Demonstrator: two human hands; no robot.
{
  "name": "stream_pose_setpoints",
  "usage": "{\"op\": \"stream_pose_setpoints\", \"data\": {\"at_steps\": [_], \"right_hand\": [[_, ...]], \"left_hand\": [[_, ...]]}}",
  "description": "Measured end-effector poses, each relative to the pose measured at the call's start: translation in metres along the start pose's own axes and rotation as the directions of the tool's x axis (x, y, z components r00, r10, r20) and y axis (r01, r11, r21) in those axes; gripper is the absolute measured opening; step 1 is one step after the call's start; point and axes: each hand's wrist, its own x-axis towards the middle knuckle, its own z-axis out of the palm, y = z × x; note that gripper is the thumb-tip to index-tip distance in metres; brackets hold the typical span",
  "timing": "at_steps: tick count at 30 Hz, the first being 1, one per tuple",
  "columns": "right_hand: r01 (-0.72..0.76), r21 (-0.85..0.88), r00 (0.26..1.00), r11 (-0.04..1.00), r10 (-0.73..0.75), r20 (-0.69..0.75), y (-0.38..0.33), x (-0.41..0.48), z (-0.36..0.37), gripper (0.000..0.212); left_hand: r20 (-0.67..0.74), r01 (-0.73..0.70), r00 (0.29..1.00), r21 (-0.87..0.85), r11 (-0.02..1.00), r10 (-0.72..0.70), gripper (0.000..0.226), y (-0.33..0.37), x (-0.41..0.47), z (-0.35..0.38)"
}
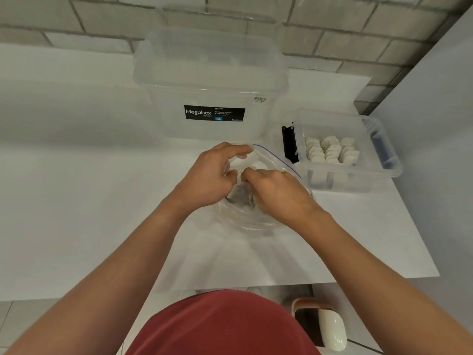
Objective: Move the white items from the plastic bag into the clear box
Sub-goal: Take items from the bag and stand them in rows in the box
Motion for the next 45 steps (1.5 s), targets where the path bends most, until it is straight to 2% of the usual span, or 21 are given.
{"op": "stream_pose_setpoints", "data": {"at_steps": [4, 8, 10, 13, 16, 19, 21, 24, 28, 32, 39, 45], "right_hand": [[-0.037, -0.034, 0.995, 0.999, 0.033, -0.098, 0.001, -0.010, -0.021, 0.035], [-0.119, -0.118, 0.993, 0.986, 0.116, -0.036, 0.003, -0.017, -0.041, 0.013], [-0.135, -0.011, 0.990, 0.991, 0.134, -0.033, 0.010, -0.022, -0.062, 0.008], [-0.132, 0.178, 0.970, 0.975, 0.164, -0.179, 0.027, -0.030, -0.103, 0.013], [-0.211, 0.246, 0.912, 0.946, 0.281, -0.298, 0.061, -0.041, -0.141, 0.010], [-0.342, 0.171, 0.860, 0.924, 0.381, -0.340, 0.111, -0.047, -0.159, 0.012], [-0.413, 0.056, 0.847, 0.909, 0.406, -0.342, 0.149, -0.046, -0.154, 0.012], [-0.436, -0.091, 0.877, 0.895, 0.400, -0.267, 0.196, -0.042, -0.132, 0.012], [-0.331, -0.325, 0.941, 0.886, 0.338, -0.036, 0.236, -0.037, -0.093, 0.015], [-0.255, -0.458, 0.885, 0.851, 0.396, 0.243, 0.252, -0.037, -0.066, 0.017], [-0.136, -0.581, 0.886, 0.802, 0.361, 0.290, 0.261, -0.022, -0.044, 0.019], [-0.116, -0.616, 0.883, 0.779, 0.365, 0.295, 0.264, -0.018, -0.033, 0.013]], "left_hand": [[-0.011, 0.019, 1.000, -0.019, 1.000, -0.019, 0.059, -0.001, 0.001, -0.003], [-0.011, 0.030, 0.999, -0.007, 1.000, -0.030, 0.059, 0.002, 0.002, -0.002], [-0.019, 0.038, 0.999, -0.001, 0.999, -0.038, 0.058, 0.003, 0.003, -0.001], [-0.025, 0.046, 0.999, 0.005, 0.999, -0.046, 0.058, 0.003, 0.003, 0.000], [-0.033, 0.050, 0.998, 0.007, 0.999, -0.049, 0.057, 0.002, 0.004, 0.001], [-0.057, 0.053, 0.997, -0.006, 0.999, -0.053, 0.056, 0.001, 0.006, 0.001], [-0.070, 0.057, 0.996, -0.011, 0.998, -0.058, 0.056, 0.001, 0.007, 0.003], [-0.082, 0.073, 0.994, -0.018, 0.997, -0.074, 0.057, 0.003, 0.009, 0.006], [-0.090, 0.081, 0.993, -0.010, 0.997, -0.082, 0.058, 0.004, 0.008, 0.009], [-0.107, 0.099, 0.989, -0.018, 0.995, -0.100, 0.057, 0.007, 0.010, 0.009], [-0.135, 0.142, 0.981, 0.005, 0.990, -0.140, 0.055, 0.010, 0.007, 0.013], [-0.153, 0.145, 0.977, -0.016, 0.989, -0.145, 0.054, 0.010, 0.007, 0.012]]}}
